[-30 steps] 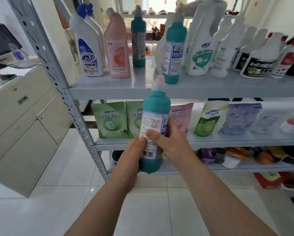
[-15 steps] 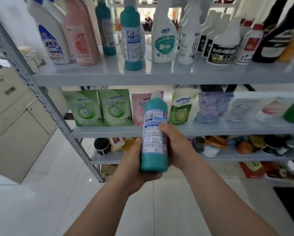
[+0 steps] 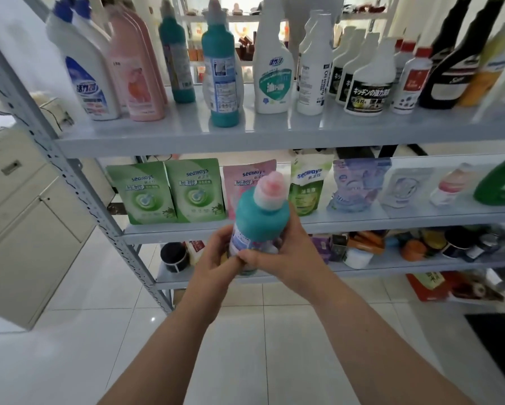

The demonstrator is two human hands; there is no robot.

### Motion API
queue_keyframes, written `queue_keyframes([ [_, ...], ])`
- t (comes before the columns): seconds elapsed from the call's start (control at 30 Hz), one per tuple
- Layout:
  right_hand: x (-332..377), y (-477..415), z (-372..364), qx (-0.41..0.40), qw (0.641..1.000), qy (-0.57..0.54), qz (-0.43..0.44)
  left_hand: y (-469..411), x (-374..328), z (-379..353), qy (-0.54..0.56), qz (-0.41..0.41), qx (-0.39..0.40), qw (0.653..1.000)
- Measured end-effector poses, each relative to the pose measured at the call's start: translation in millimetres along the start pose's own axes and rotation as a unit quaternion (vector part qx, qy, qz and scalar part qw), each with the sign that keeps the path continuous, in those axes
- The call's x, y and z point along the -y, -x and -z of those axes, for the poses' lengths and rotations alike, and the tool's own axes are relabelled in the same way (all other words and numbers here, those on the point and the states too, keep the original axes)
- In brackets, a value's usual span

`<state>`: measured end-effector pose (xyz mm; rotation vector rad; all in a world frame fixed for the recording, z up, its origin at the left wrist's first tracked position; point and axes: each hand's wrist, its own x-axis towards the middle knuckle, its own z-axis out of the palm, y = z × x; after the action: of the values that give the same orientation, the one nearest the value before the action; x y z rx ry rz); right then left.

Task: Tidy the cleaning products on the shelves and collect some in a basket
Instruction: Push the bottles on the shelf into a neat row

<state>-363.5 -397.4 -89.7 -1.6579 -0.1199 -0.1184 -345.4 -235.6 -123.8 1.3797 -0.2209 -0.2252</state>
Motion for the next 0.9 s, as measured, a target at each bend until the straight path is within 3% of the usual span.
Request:
queue_keyframes([
  [0.13, -2, -6, -23, -0.028, 0.999, -0.019, 0.016, -4, -4, 23, -0.030, -0.021, 0.001, 0.999],
  [0.23, 6, -17, -41, -0.031, 0.999, -0.006, -0.016, -6, -6, 33, -0.044, 0.029, -0.001, 0.999],
  [0.33, 10, -33, -53, 0.023, 0.996, -0.076, -0.051, -9, -8, 35, 0.076, 0.146, -0.029, 0.986],
  [0.47, 3, -45, -65, 0.029, 0.980, -0.170, -0.102, -15, -9, 53, 0.174, 0.170, 0.003, 0.970],
  [0.67, 12, -49, -77, -0.008, 0.997, 0.046, -0.055, -19, -18, 71, 0.080, 0.145, -0.024, 0.986],
  [0.77, 18, -50, -87, -0.045, 0.997, 0.054, -0.035, -21, -22, 73, 0.042, 0.134, -0.052, 0.989],
  [0.9, 28, -54, -92, 0.020, 0.998, 0.013, -0.052, -21, -28, 74, 0.121, 0.168, -0.058, 0.977],
])
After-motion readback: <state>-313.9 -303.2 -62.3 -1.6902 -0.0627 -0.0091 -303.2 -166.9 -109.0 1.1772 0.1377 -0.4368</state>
